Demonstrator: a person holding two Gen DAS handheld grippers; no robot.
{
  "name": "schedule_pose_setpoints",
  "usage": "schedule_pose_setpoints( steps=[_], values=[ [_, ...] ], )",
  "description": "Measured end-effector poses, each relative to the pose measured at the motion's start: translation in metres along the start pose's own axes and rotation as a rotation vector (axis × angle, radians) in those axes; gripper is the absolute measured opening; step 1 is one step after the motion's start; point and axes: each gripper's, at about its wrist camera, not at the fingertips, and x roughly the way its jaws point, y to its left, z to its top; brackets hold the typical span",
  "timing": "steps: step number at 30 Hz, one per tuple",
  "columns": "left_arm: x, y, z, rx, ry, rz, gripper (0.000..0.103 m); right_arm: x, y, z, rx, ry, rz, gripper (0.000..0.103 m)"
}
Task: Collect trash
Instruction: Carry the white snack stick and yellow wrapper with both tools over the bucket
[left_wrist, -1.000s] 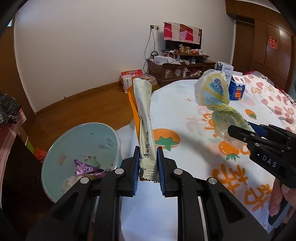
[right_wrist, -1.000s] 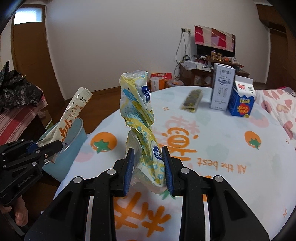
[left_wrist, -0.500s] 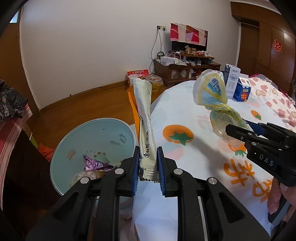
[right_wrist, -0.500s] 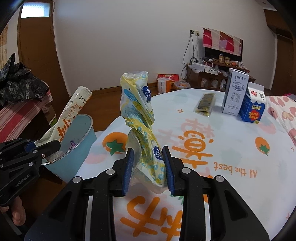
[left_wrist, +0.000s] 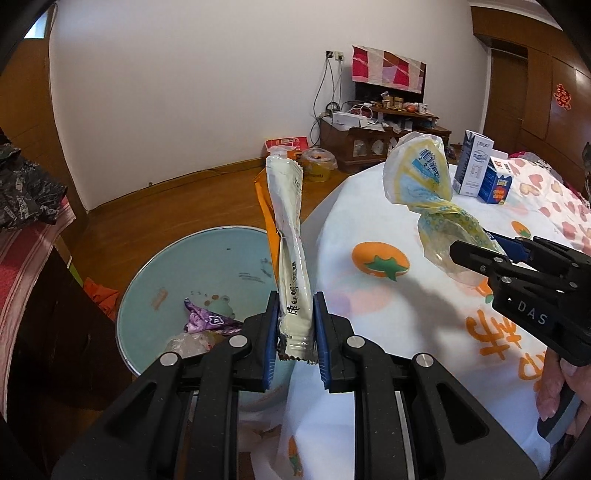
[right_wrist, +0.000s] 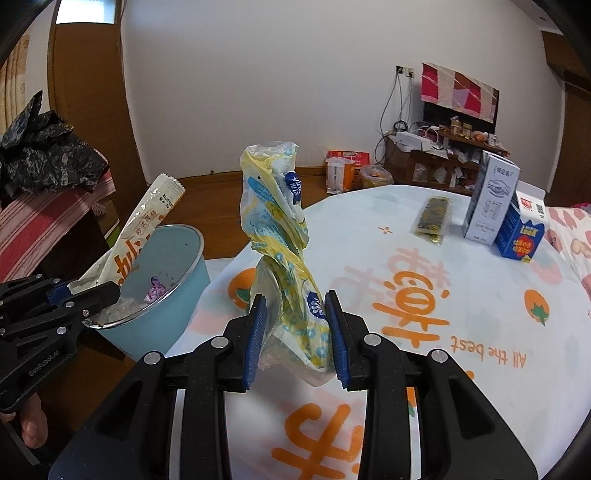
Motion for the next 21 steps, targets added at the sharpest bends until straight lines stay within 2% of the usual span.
schedule_pose_setpoints(
  steps=[21],
  values=[
    [-0.006,0.040,-0.005,-0.056,-0.010,0.067,0.018,0.015,0.041,0.009,-0.085,0.006,0.056,0.034]
  ],
)
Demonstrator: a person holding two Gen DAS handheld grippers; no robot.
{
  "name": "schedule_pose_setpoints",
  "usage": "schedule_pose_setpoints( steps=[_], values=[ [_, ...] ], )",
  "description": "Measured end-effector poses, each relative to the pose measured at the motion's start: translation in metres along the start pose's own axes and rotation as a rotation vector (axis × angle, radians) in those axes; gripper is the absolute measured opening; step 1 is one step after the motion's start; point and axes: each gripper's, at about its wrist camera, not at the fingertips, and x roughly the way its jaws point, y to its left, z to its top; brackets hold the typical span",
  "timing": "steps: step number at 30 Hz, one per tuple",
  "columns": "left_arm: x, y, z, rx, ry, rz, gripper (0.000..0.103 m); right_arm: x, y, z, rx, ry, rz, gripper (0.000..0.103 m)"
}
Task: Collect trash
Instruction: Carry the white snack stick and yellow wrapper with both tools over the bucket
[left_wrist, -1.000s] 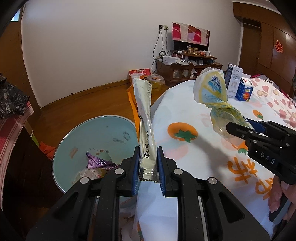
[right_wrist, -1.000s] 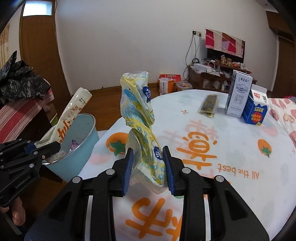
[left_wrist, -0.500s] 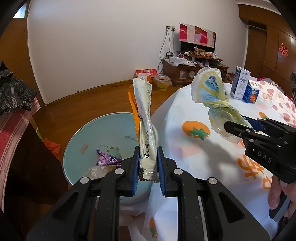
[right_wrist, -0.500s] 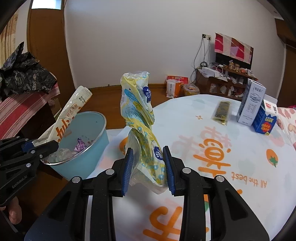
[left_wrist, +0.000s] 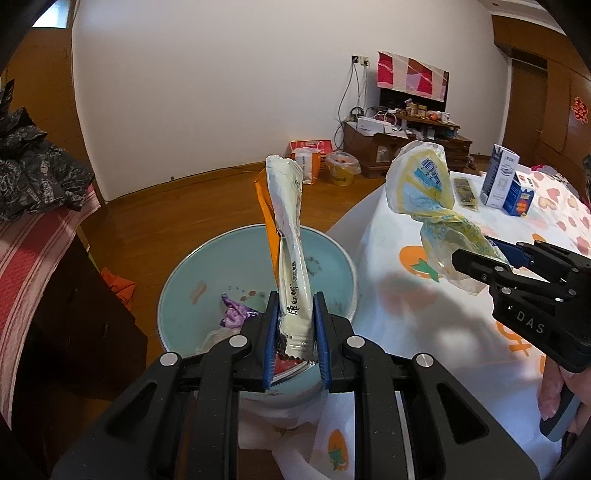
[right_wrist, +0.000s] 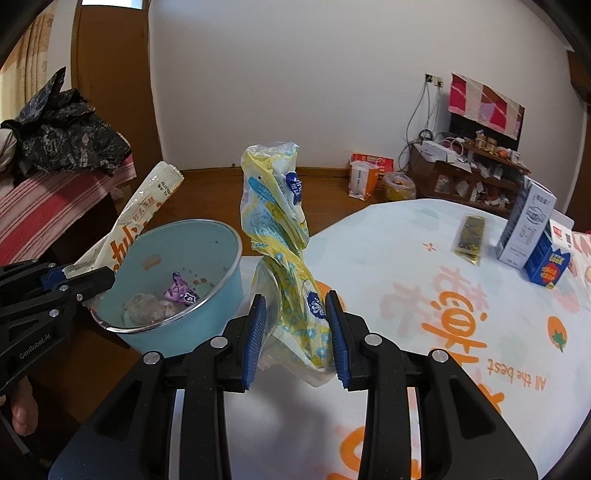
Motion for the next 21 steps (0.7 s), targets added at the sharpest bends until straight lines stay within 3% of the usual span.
schedule_pose_setpoints(
  steps=[21],
  values=[
    [-0.005,0.029,-0.009,-0.040,0.010,0.048,0.018,0.014,0.027,0.009,-0.064,0.014,0.042,0.035]
  ],
)
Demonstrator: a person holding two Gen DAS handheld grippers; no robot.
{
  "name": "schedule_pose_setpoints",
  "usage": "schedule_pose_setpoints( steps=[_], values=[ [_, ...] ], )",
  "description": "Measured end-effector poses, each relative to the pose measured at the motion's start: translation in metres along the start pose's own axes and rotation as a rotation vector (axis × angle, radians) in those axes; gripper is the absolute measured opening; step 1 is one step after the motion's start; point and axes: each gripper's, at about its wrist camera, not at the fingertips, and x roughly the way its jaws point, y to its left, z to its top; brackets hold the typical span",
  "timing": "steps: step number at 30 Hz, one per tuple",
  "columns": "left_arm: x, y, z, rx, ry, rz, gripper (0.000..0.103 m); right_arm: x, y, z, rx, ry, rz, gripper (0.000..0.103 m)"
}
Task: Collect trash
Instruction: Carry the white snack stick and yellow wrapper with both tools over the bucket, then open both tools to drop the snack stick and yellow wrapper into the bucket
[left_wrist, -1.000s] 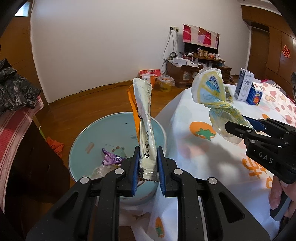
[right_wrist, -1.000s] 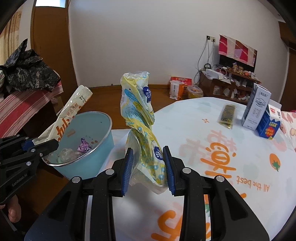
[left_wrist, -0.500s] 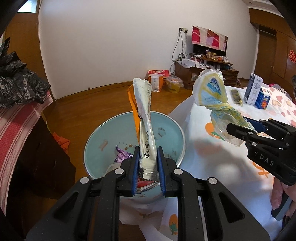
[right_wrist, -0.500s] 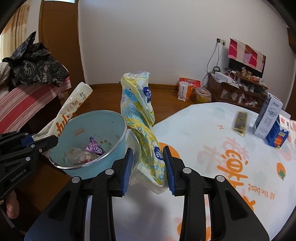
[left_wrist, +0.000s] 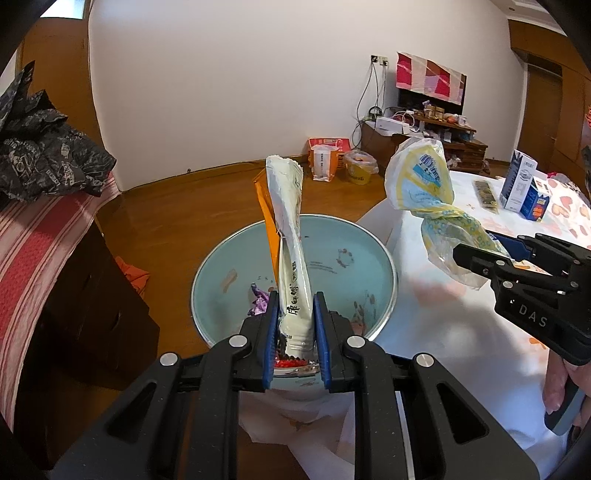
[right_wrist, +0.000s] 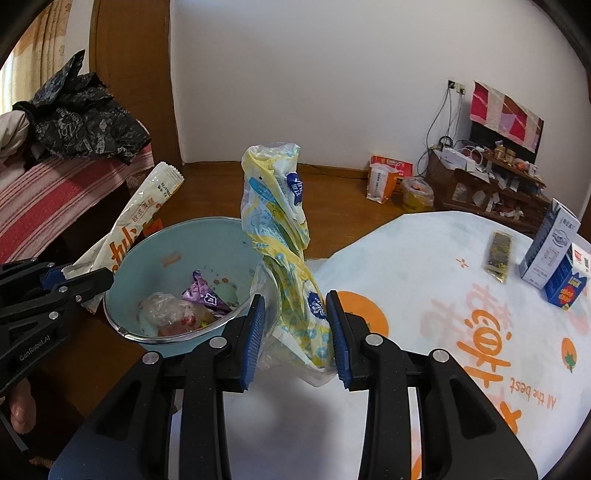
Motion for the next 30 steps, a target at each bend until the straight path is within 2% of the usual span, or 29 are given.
schedule_pose_setpoints(
  steps=[19,22,25,27,29,30],
  values=[
    [0.001,0.018,0.001,-0.053,0.007,0.041,0.019,0.011,0.021,0.014,-0.059,0.007,0.023,0.035],
    [-0.001,0.017,0.000,-0.065,0.003,0.043,0.025,0.013,0.025,0.019,-0.070,0.003,0.034,0.037],
    [-0.001,0.019,0.001,-0.079,0.000,0.045,0.031,0.013,0.032,0.026,-0.083,-0.010,0.061,0.044],
    [-0.001,0.021,0.001,-0.083,-0.001,0.042,0.034,0.014,0.032,0.027,-0.084,-0.020,0.064,0.056],
    [-0.003,0.022,0.001,-0.090,-0.006,0.046,0.048,0.013,0.028,0.027,-0.064,-0.029,0.067,0.061],
    [-0.004,0.022,0.001,-0.094,-0.012,0.050,0.050,0.013,0.025,0.026,-0.057,-0.027,0.070,0.061]
  ],
)
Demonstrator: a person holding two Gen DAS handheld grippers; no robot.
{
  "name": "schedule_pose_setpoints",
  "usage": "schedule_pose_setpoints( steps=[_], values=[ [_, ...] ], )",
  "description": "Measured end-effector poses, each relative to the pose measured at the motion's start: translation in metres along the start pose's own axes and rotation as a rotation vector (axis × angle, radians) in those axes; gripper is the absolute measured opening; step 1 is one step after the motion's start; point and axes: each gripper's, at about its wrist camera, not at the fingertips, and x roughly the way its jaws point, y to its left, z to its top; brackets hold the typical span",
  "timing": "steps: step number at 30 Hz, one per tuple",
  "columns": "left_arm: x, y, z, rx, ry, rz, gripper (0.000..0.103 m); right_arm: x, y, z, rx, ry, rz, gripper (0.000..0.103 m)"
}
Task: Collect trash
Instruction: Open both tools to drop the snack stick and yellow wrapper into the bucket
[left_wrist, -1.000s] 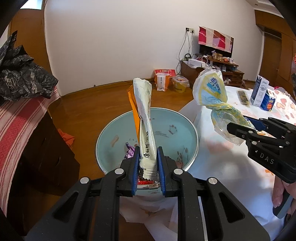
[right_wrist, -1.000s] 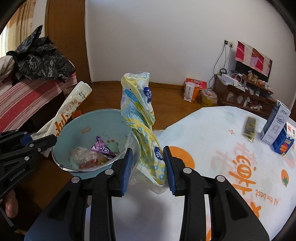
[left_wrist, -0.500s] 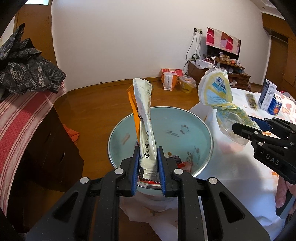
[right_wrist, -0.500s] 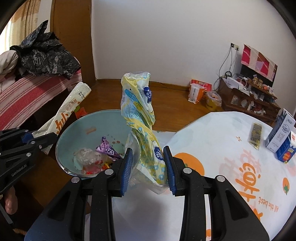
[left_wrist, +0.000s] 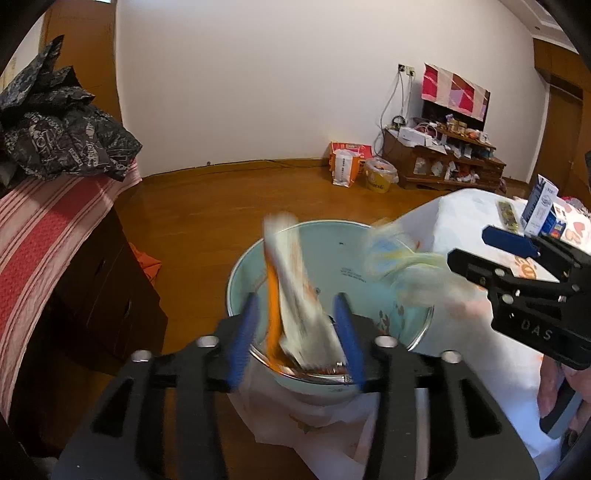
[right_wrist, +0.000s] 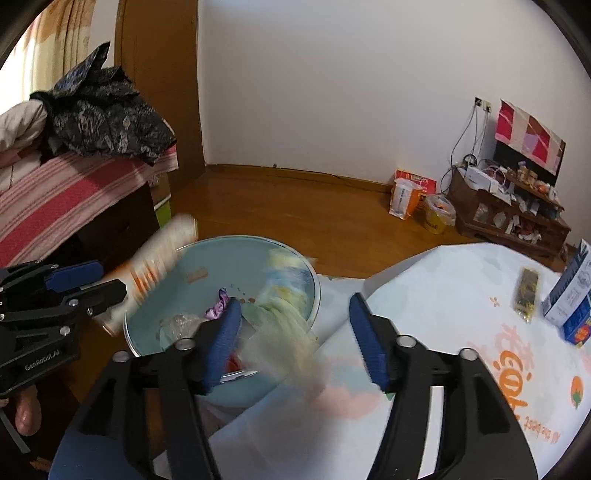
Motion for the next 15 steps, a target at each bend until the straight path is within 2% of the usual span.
schedule_pose_setpoints(
  steps=[3,5,7,9,11,15],
  values=[
    [-0.002,0.000,0.001,-0.002,-0.003,-0.006,0.051,-0.003,-0.009,-0.007,0.014,0.003,-0.008,0.061],
    [-0.004,-0.001,0.002,-0.005,-0.010,-0.006,0.065,-0.009,-0.016,-0.011,0.036,-0.002,-0.010,0.062],
    [-0.010,-0.003,0.002,-0.007,-0.027,0.001,0.072,-0.021,-0.024,-0.015,0.052,-0.014,-0.020,0.062],
    [-0.017,-0.005,0.005,-0.008,-0.042,-0.014,0.073,-0.035,-0.032,-0.020,0.075,-0.031,-0.031,0.063],
    [-0.025,-0.006,0.008,-0.011,-0.062,-0.016,0.080,-0.053,-0.043,-0.025,0.111,-0.055,-0.049,0.064],
    [-0.043,-0.010,0.014,-0.015,-0.109,-0.025,0.083,-0.089,-0.063,-0.029,0.163,-0.104,-0.077,0.066]
  ],
)
